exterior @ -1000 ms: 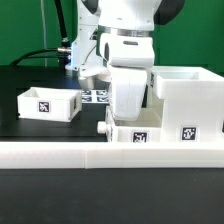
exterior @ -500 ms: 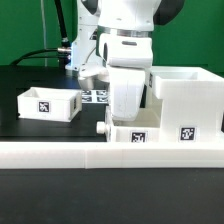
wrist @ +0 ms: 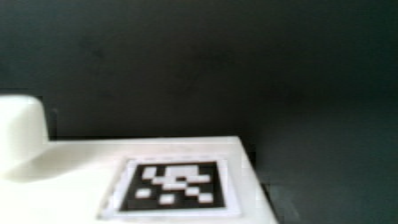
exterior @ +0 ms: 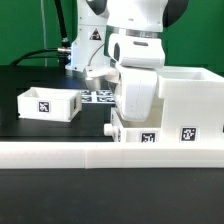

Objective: Assemble drawer

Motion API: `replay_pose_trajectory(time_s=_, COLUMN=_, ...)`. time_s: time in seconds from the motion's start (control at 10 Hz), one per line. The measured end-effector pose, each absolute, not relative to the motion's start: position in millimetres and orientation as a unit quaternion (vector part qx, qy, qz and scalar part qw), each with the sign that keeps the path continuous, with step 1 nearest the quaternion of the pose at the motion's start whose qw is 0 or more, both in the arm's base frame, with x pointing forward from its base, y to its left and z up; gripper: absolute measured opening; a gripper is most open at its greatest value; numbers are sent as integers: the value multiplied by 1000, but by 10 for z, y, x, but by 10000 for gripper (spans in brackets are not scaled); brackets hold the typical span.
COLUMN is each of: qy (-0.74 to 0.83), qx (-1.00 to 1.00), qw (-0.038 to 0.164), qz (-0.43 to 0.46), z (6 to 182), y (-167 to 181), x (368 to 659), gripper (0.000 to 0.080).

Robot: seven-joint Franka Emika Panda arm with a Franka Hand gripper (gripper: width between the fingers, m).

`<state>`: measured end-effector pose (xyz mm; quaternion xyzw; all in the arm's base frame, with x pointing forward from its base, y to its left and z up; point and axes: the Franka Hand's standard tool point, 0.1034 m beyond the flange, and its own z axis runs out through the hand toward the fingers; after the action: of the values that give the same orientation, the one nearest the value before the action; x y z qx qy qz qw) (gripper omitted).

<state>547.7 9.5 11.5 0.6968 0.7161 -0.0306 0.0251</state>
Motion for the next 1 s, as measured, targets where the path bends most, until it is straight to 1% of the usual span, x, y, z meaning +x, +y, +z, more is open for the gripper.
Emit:
replay_pose_trajectory(time_s=0.1, qy=716, qx=697, qw=25, qz=-31, z=114, y=89, x=5476, gripper=110)
replay_pose_trajectory(time_s=0.2, qy=712, qx=701, qw=26, qz=-30, z=118, y=82, x=5476, gripper=246)
replay_pose_trajectory(time_s=0.3, qy=701, qx=712, qw=27, qz=-27, z=138, y=55, x=5473, gripper=428)
replay_pose_trajectory(time_s=0.4, qy=693, qx=720, qw=29, qz=-26, z=170, y=18, x=5481, gripper=559)
replay_pose_trajectory(time_s=0.5, qy=690, qx=723, qw=26, qz=-32, z=209, y=-4, x=5470, gripper=559)
replay_pose_trajectory(time_s=0.6, qy=689, qx=724, qw=26, qz=-38, z=300, y=-17, x=5478, gripper=631)
replay_pose_trajectory(time_s=0.9, qy=687, qx=725, qw=32, qz=-40, z=564, y=2, x=5538, gripper=649)
replay_pose_trajectory(time_s=1.0, qy=686, qx=725, qw=32, qz=-45, z=636, y=-44, x=5549, gripper=649)
